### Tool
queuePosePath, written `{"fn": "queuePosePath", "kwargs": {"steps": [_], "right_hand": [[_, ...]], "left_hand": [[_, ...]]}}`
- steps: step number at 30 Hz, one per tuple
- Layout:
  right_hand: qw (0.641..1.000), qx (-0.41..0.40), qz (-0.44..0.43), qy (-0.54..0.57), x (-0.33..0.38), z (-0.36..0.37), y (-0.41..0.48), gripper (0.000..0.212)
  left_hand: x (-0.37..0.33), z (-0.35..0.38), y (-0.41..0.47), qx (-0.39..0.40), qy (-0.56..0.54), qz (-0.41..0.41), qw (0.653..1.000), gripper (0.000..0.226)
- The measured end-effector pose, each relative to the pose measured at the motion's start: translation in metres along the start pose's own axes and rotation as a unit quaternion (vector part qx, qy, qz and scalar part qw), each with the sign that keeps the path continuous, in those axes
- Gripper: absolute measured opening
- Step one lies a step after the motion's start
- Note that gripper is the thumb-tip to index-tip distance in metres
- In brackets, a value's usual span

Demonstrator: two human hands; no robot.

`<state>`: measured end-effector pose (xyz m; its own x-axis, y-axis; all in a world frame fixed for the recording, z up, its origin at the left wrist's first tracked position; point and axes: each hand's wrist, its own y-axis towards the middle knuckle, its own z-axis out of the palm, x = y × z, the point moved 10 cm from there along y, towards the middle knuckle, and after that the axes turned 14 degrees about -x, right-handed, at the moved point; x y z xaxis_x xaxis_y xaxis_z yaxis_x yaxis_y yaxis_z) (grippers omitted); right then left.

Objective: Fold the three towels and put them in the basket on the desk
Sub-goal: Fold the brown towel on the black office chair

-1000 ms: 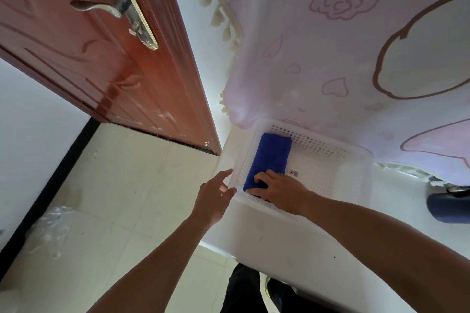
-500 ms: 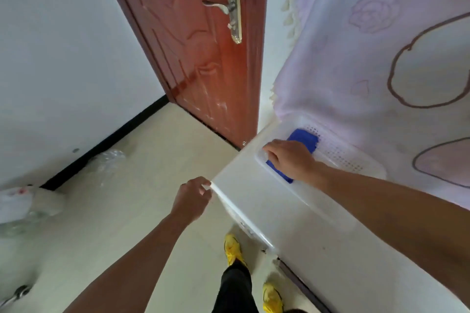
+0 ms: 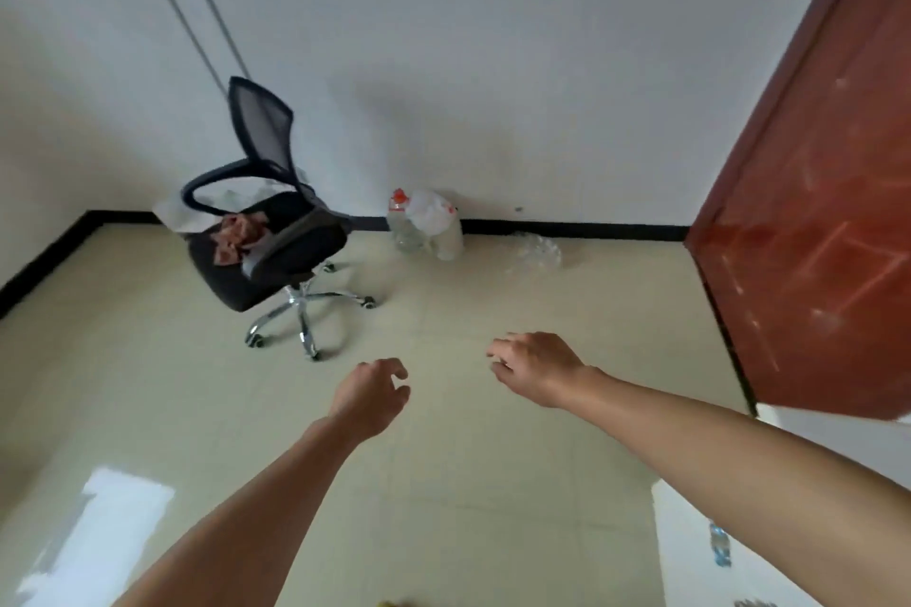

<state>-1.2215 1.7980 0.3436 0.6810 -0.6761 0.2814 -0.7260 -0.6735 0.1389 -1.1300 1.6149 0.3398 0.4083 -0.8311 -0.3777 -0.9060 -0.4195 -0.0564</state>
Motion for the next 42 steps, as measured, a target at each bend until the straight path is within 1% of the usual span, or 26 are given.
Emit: {"fn": "queuePosePath", "kwargs": {"steps": [5, 6, 9, 14, 18, 21, 26, 28, 31, 33, 38, 42], "right_hand": [[0.997, 0.039, -0.071, 0.007, 0.161, 0.066, 0.102, 0.033], [0.995, 0.044, -0.092, 0.009, 0.202, 0.081, 0.125, 0.034], [0.989, 0.065, -0.134, 0.019, 0.296, 0.109, 0.174, 0.038], [0.981, 0.077, -0.179, 0.004, 0.381, 0.145, 0.235, 0.040], [0.977, 0.102, -0.188, -0.006, 0.419, 0.192, 0.294, 0.038], [0.974, 0.125, -0.187, -0.020, 0.438, 0.223, 0.340, 0.038], [0.975, 0.142, -0.171, -0.010, 0.474, 0.280, 0.453, 0.043], [0.974, 0.148, -0.169, -0.013, 0.487, 0.290, 0.491, 0.042], [0.975, 0.153, -0.162, -0.019, 0.508, 0.308, 0.562, 0.036], [0.975, 0.156, -0.157, -0.015, 0.518, 0.308, 0.587, 0.034], [0.980, 0.160, -0.120, -0.009, 0.528, 0.333, 0.664, 0.040], [0.985, 0.160, -0.056, -0.021, 0.511, 0.363, 0.722, 0.046]], "left_hand": [[0.181, -0.068, -0.012, -0.030, -0.012, -0.112, 0.993, 0.027], [0.220, -0.085, -0.016, -0.033, -0.017, -0.137, 0.990, 0.027], [0.305, -0.127, -0.021, -0.053, -0.029, -0.184, 0.981, 0.027], [0.396, -0.168, -0.009, -0.076, -0.026, -0.223, 0.971, 0.025], [0.463, -0.177, 0.015, -0.071, -0.048, -0.255, 0.963, 0.026], [0.499, -0.186, 0.051, -0.060, -0.042, -0.245, 0.967, 0.026], [0.583, -0.214, 0.143, -0.053, -0.031, -0.259, 0.964, 0.028], [0.604, -0.232, 0.173, -0.050, -0.027, -0.258, 0.964, 0.029], [0.654, -0.259, 0.234, -0.058, -0.023, -0.268, 0.961, 0.027], [0.668, -0.273, 0.256, -0.063, -0.024, -0.266, 0.962, 0.027], [0.722, -0.278, 0.333, -0.027, -0.026, -0.244, 0.969, 0.029], [0.766, -0.278, 0.414, 0.010, -0.029, -0.213, 0.976, 0.029]]}}
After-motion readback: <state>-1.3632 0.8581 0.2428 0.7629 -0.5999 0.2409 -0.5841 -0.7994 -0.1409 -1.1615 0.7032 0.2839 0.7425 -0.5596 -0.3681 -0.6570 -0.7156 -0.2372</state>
